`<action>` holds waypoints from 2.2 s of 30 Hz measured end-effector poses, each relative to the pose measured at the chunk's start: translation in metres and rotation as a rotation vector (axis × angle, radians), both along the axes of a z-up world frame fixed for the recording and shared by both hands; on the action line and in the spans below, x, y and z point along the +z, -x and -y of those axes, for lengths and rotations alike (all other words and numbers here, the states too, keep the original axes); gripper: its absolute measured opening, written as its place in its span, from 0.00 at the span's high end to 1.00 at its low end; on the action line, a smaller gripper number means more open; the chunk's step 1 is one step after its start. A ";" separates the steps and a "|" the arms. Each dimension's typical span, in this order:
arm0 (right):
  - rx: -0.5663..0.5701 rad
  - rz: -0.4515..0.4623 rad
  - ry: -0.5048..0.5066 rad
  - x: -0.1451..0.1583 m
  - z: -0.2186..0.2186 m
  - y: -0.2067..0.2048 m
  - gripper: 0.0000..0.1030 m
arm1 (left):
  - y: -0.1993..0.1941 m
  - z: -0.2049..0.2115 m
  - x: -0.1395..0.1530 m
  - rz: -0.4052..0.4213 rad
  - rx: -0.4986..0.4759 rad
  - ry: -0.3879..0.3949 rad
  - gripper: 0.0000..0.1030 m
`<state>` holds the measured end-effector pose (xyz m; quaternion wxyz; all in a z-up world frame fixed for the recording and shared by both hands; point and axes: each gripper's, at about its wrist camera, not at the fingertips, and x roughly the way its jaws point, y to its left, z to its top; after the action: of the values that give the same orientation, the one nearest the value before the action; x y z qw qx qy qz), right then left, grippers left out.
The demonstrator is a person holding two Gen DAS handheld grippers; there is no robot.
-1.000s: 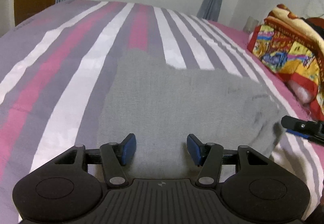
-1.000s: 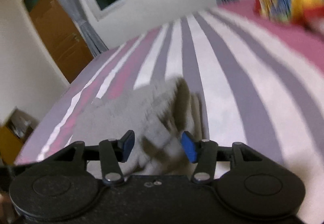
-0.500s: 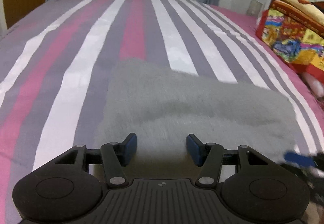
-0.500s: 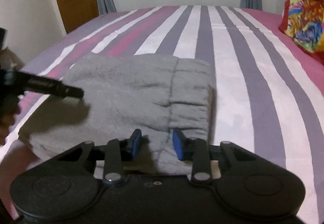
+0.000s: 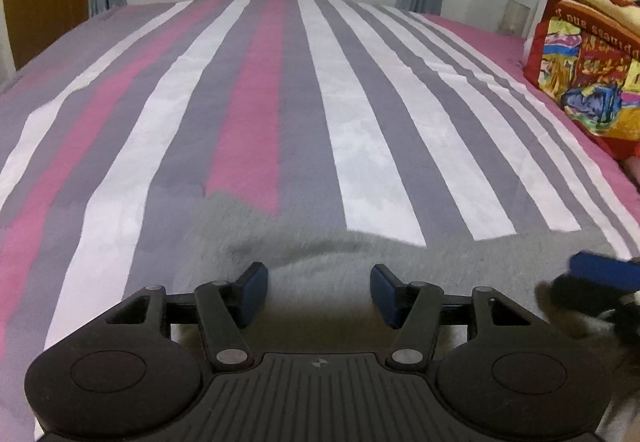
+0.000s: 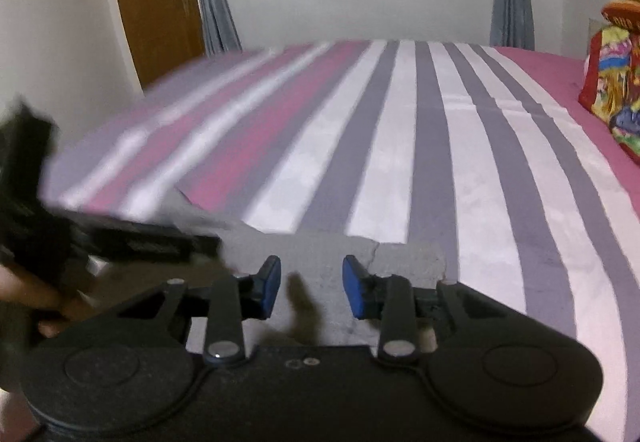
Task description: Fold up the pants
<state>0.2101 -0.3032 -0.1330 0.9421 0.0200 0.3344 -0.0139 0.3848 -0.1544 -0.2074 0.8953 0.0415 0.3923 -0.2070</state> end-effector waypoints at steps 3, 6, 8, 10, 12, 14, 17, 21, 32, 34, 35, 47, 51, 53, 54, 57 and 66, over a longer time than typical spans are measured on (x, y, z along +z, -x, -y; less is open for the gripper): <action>-0.012 -0.022 0.025 -0.020 0.006 -0.004 0.76 | -0.010 0.002 -0.003 -0.020 0.022 0.022 0.43; -0.043 -0.020 -0.059 -0.017 0.014 -0.003 0.76 | -0.012 0.001 -0.004 -0.045 0.040 0.041 0.43; -0.041 -0.014 -0.080 -0.008 0.014 0.002 0.76 | -0.004 0.000 -0.001 -0.035 0.030 0.033 0.43; -0.034 0.012 -0.087 0.001 0.008 0.012 0.72 | 0.006 -0.005 0.002 -0.032 0.024 0.040 0.43; -0.023 0.042 -0.102 0.007 0.003 0.024 0.70 | 0.021 -0.012 0.004 -0.017 0.028 0.042 0.43; -0.016 0.055 -0.107 0.007 -0.002 0.034 0.70 | 0.035 -0.015 0.005 -0.004 0.025 0.022 0.42; -0.005 0.042 -0.101 0.003 -0.009 0.047 0.69 | 0.056 -0.020 0.007 0.001 0.021 0.005 0.42; 0.002 -0.007 -0.091 -0.012 -0.012 0.056 0.70 | 0.075 -0.030 0.007 -0.010 0.033 0.016 0.41; -0.008 -0.005 -0.073 -0.010 -0.020 0.081 0.70 | 0.118 -0.038 0.006 -0.008 0.015 -0.017 0.41; -0.009 -0.002 -0.071 -0.009 -0.020 0.086 0.70 | 0.125 -0.038 0.006 -0.004 0.011 -0.023 0.41; -0.011 0.000 -0.071 -0.010 -0.021 0.089 0.70 | 0.128 -0.039 0.006 -0.004 0.011 -0.022 0.41; -0.048 0.034 -0.145 0.011 -0.002 0.114 0.57 | 0.159 -0.076 0.034 0.080 0.068 0.024 0.41; -0.103 0.015 -0.228 0.008 0.024 0.112 0.34 | 0.141 -0.097 0.031 0.059 0.094 -0.008 0.41; -0.124 -0.026 -0.293 0.000 0.038 0.106 0.32 | 0.127 -0.111 0.023 0.004 0.129 0.024 0.41; -0.131 -0.043 -0.335 -0.005 0.043 0.103 0.29 | 0.120 -0.117 0.018 -0.029 0.133 0.044 0.41; -0.158 -0.106 -0.491 -0.027 0.063 0.092 0.26 | 0.104 -0.127 -0.001 -0.130 0.083 0.138 0.41; -0.076 -0.140 -0.802 -0.075 0.099 0.074 0.33 | 0.068 -0.144 -0.048 -0.327 0.043 0.417 0.52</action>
<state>0.1359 -0.4021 -0.2079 0.8335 0.3971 0.3754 0.0813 0.3173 -0.0100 -0.2550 0.8133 -0.1861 0.4816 -0.2681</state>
